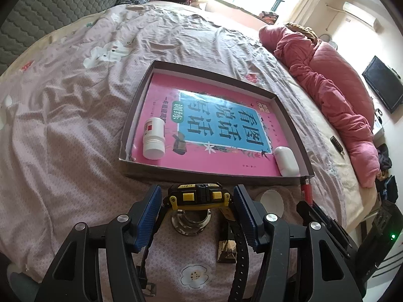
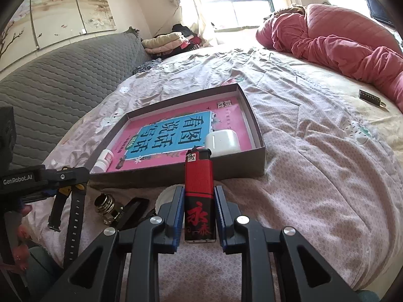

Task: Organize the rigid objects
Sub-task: 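Close the left tool on the yellow watch and lift it while the right tool holds the lighter, then carry the watch with the left tool over the grey tray while the right tool carries the lighter there, then lower the lighter into the tray and open the right tool while the left tool holds the watch, then lower the yellow watch onto the workbook in the tray and open the left tool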

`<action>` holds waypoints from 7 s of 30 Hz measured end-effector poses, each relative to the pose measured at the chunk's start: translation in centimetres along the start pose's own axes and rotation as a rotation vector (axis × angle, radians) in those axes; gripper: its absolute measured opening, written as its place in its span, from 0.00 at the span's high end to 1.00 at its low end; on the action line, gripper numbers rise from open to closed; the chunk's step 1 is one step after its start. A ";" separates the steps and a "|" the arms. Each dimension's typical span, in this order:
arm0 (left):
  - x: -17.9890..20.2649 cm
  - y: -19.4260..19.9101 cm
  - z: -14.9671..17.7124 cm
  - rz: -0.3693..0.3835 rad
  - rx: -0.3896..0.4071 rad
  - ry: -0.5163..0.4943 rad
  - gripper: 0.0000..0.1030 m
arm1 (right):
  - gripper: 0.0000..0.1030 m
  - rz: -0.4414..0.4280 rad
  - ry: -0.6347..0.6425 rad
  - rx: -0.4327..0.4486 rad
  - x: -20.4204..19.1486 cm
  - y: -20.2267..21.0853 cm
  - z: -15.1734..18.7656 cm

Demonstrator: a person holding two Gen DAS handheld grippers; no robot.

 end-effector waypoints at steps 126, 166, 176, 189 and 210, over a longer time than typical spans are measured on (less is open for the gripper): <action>-2.9 -9.0 -8.3 -0.038 0.007 -0.019 0.58 | 0.77 0.081 0.165 -0.206 -6.1 -12.1 -4.2; -2.0 -7.6 -7.3 0.008 0.017 -0.067 0.58 | 0.76 0.097 0.188 -0.239 -6.8 -11.1 -4.0; -1.8 -8.0 -7.0 0.002 0.009 -0.069 0.58 | 0.76 0.102 0.174 -0.174 -5.6 -8.4 -4.3; -1.1 -7.7 -6.7 -0.004 0.012 -0.070 0.58 | 0.64 0.072 0.090 -0.115 -3.4 -4.3 -3.5; -0.4 -4.7 -6.0 -0.018 0.047 -0.072 0.56 | 0.55 0.077 0.006 0.004 -1.2 -0.6 -4.3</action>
Point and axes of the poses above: each gripper's, at about its wrist camera, not at the fingertips, and y roughly against the way its jaws point, x to its right, z to its underside, the point moved 6 cm from there along -y, roughly the way its jaws point, and after that the axes turned 15 degrees about -y, right-handed, at the moved point
